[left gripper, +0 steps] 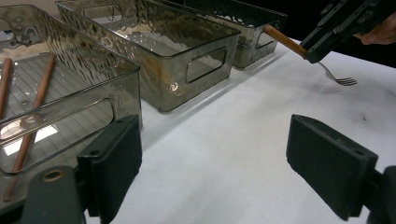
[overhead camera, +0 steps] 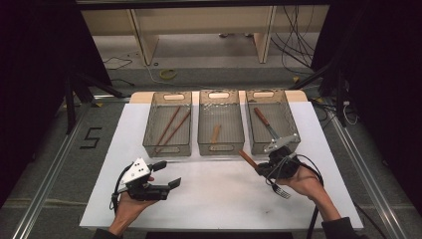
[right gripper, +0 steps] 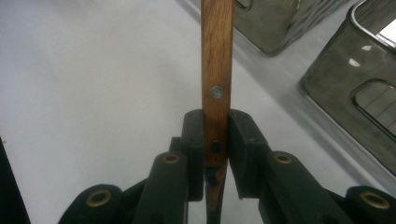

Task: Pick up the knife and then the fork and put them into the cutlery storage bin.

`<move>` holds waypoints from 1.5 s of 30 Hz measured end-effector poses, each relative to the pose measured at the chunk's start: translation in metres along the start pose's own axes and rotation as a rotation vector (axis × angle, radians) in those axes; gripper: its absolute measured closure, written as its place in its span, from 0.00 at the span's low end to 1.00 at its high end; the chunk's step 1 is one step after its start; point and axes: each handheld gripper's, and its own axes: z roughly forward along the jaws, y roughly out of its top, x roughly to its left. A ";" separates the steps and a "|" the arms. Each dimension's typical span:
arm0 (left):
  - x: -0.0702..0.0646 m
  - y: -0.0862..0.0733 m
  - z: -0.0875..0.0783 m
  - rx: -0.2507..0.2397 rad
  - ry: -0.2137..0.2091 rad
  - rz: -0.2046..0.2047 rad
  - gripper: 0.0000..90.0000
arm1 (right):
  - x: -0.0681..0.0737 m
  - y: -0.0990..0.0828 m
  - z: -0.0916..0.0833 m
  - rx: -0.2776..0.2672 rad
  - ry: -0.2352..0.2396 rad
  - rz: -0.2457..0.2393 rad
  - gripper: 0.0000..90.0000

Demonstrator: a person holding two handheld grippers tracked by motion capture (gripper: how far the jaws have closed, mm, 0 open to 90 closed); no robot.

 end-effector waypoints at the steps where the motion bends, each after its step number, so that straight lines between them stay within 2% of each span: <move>1: 0.000 0.000 0.000 0.000 0.000 0.000 0.20 | 0.000 0.000 0.000 -0.006 -0.001 0.003 0.86; 9: 0.000 0.000 0.000 -0.003 0.001 -0.002 0.20 | -0.007 0.003 -0.009 -0.055 -0.001 0.039 0.86; 22: 0.001 -0.001 0.000 -0.004 0.005 -0.006 0.20 | -0.029 0.009 -0.026 -0.168 -0.014 0.102 0.86; 34: 0.002 -0.001 0.000 -0.006 0.005 -0.013 0.20 | -0.044 0.015 -0.033 -0.216 -0.034 0.147 0.86; 45: 0.002 -0.001 0.000 -0.008 0.006 -0.014 0.20 | -0.055 0.026 -0.038 -0.256 -0.053 0.163 0.86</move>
